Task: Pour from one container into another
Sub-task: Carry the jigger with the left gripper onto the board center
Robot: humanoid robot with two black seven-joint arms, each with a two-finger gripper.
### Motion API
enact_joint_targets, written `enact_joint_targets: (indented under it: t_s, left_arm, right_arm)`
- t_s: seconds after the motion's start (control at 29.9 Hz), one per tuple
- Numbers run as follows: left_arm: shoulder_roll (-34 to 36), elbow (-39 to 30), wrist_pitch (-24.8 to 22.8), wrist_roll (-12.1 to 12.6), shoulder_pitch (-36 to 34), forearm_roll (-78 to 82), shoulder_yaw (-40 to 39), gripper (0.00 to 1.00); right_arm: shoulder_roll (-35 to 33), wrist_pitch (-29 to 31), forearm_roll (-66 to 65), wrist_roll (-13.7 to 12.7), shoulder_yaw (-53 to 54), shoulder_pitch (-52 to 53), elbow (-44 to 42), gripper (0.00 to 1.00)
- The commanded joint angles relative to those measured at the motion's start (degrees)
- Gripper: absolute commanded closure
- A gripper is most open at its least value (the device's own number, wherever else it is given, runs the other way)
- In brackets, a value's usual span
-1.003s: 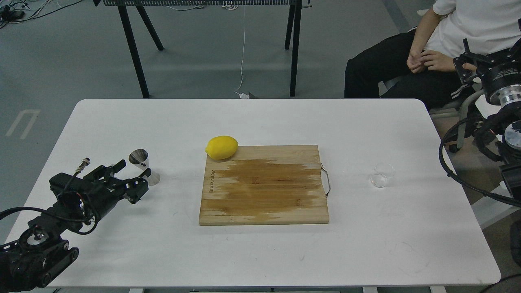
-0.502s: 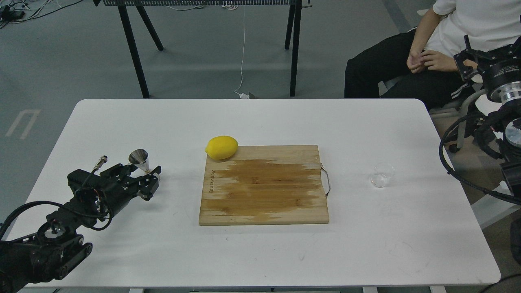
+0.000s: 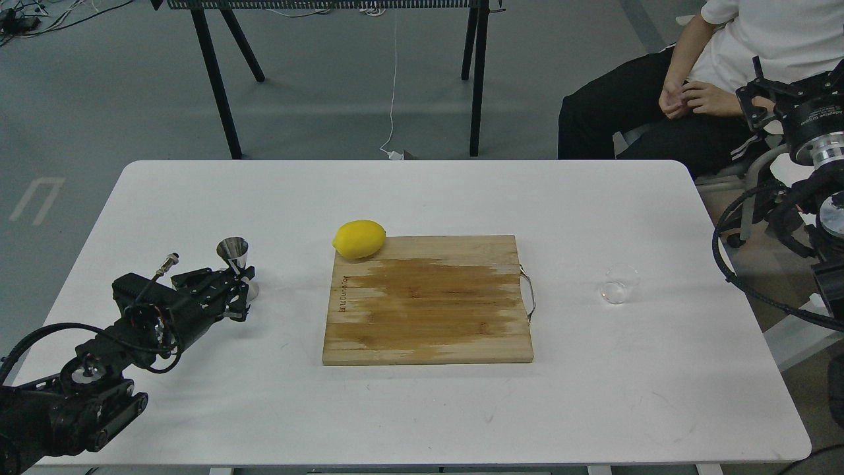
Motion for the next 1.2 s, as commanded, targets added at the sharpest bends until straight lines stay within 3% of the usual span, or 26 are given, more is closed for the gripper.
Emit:
enact_joint_targets:
  t_s: [0.0, 0.33, 0.6, 0.8, 0.97, 1.17]
  left_arm:
    - [0.1, -0.8, 0.0, 0.0, -1.2, -0.1, -0.1, 0.94]
    - [-0.8, -4.1, 0.0, -0.1, -12.0, 6.3, 4.4, 0.94]
    - [-11.1, -4.2, 0.0, 0.0, -20.6, 7.0, 14.1, 0.94]
    - [-18.1, -3.6, 0.0, 0.1, -21.6, 11.2, 23.6, 0.94]
    - [-22.6, -1.8, 0.0, 0.2, -20.6, 11.2, 24.5, 0.93]
    - [-23.3, 0.1, 0.0, 0.2, -19.9, 11.2, 24.5, 0.92]
  right_arm:
    - [-0.1, 0.0, 0.0, 0.0, 0.0, 0.0, 0.0, 0.00]
    - [-2.0, 0.0, 0.0, 0.0, 0.0, -0.6, 0.0, 0.00]
    - [-3.9, 0.0, 0.0, 0.0, 0.1, -1.5, -0.2, 0.00]
    - [-3.9, 0.0, 0.0, 0.1, 0.2, -2.1, -0.2, 0.00]
    - [-4.0, 0.0, 0.0, 0.1, 0.3, -2.3, -0.4, 0.00]
    - [-4.0, 0.0, 0.0, 0.1, 0.3, -2.7, -0.3, 0.00]
